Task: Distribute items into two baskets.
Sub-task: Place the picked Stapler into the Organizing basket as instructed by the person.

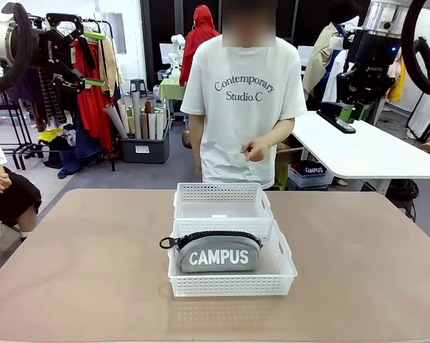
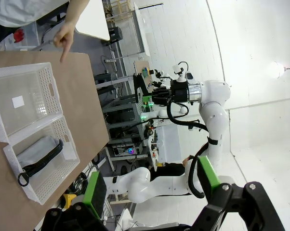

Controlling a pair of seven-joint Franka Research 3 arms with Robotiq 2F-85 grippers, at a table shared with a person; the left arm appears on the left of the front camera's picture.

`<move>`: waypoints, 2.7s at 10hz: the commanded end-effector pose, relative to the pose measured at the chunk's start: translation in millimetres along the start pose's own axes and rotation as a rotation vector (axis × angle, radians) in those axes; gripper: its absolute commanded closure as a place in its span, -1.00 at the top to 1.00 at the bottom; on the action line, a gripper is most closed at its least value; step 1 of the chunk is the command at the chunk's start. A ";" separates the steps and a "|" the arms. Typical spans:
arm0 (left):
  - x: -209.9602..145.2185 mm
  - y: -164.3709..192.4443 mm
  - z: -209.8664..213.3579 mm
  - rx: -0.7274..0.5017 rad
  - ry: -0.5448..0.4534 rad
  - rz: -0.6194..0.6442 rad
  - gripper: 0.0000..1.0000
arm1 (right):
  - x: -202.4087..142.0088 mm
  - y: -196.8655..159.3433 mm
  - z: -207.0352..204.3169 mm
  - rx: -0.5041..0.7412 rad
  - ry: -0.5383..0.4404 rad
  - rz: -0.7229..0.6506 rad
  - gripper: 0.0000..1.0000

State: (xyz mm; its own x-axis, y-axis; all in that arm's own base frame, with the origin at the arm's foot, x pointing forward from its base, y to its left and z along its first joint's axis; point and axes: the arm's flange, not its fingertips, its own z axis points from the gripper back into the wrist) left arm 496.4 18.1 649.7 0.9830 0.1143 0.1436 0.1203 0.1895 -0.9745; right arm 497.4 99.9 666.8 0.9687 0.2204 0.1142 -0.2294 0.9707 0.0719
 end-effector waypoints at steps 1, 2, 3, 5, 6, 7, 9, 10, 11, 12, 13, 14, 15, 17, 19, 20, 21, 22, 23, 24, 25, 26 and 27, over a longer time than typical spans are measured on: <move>-1.7 -1.0 0.4 0.001 -0.001 0.000 1.00 | -2.9 1.2 1.2 0.000 -0.008 0.000 -1.00; -1.7 -1.0 0.4 0.001 -0.001 0.000 1.00 | -2.9 1.2 1.2 0.000 -0.008 0.000 -1.00; -1.7 -1.0 0.4 0.001 -0.001 0.000 1.00 | -2.9 1.2 1.2 0.000 -0.008 0.000 -1.00; -1.7 -1.0 0.4 0.001 -0.001 0.000 1.00 | -2.9 1.2 1.2 0.000 -0.008 0.000 -1.00; -1.7 -1.0 0.4 0.001 -0.001 0.000 1.00 | -2.9 1.2 1.2 0.000 -0.008 0.000 -1.00; -1.7 -1.0 0.4 0.001 -0.001 0.000 1.00 | -2.9 1.2 1.2 0.000 -0.008 0.000 -1.00; -1.7 -1.0 0.4 0.001 -0.001 0.000 1.00 | -2.9 1.2 1.2 0.000 -0.008 0.000 -1.00; -1.7 -1.0 0.4 0.001 -0.001 0.000 1.00 | -2.9 1.2 1.2 0.000 -0.008 0.000 -1.00; -1.7 -1.0 0.4 0.001 -0.001 0.000 1.00 | -2.9 1.2 1.2 0.000 -0.008 0.000 -1.00; -1.7 -1.0 0.4 0.001 -0.001 0.000 1.00 | -2.9 1.2 1.2 0.000 -0.008 0.000 -1.00; -1.7 -1.0 0.4 0.001 -0.001 0.000 1.00 | -2.9 1.2 1.2 0.000 -0.008 0.000 -1.00; -1.7 -1.0 0.4 0.001 -0.001 0.000 1.00 | -2.9 1.2 1.2 0.000 -0.008 0.000 -1.00; -1.7 -1.0 0.4 0.001 -0.001 0.000 1.00 | -2.9 1.2 1.2 0.000 -0.008 0.000 -1.00; -1.7 -1.0 0.4 0.001 -0.001 0.000 1.00 | 16.6 18.5 -5.8 0.010 0.024 0.157 -1.00; -1.7 -1.0 0.4 0.001 -0.001 0.000 1.00 | 43.3 58.3 -21.3 -0.004 0.091 0.400 -1.00; -1.7 -1.0 0.4 0.001 -0.001 0.000 1.00 | 56.5 77.8 -28.2 -0.019 0.115 0.501 -1.00; -1.7 -1.0 0.4 0.001 -0.001 0.000 1.00 | 66.2 98.0 -39.0 -0.045 0.121 0.611 -1.00; -1.7 -1.0 0.4 0.001 -0.001 0.000 1.00 | 79.0 118.2 -50.4 -0.055 0.137 0.740 -1.00; -1.7 -1.0 0.4 0.001 -0.001 0.000 1.00 | 85.1 138.6 -64.2 -0.056 0.172 0.857 -1.00; -1.7 -1.0 0.4 0.001 -0.001 0.000 1.00 | 90.1 157.1 -78.3 -0.055 0.207 0.973 -1.00; -1.7 -1.0 0.4 0.001 -0.001 0.000 1.00 | 93.7 172.6 -93.5 -0.065 0.223 1.070 -1.00; -1.7 -1.0 0.4 0.001 -0.001 0.000 1.00 | 96.0 187.0 -115.7 -0.072 0.229 1.157 -1.00; -1.7 -1.0 0.4 0.001 -0.001 0.000 1.00 | 96.9 195.5 -137.2 -0.085 0.220 1.229 -1.00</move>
State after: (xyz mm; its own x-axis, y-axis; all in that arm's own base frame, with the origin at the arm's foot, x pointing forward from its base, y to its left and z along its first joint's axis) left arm 496.5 17.4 649.7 0.9831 0.1133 0.1436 0.1204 0.1899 -0.9744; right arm 549.6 322.7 558.7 0.1921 0.9759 -0.1038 -0.9806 0.1950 0.0187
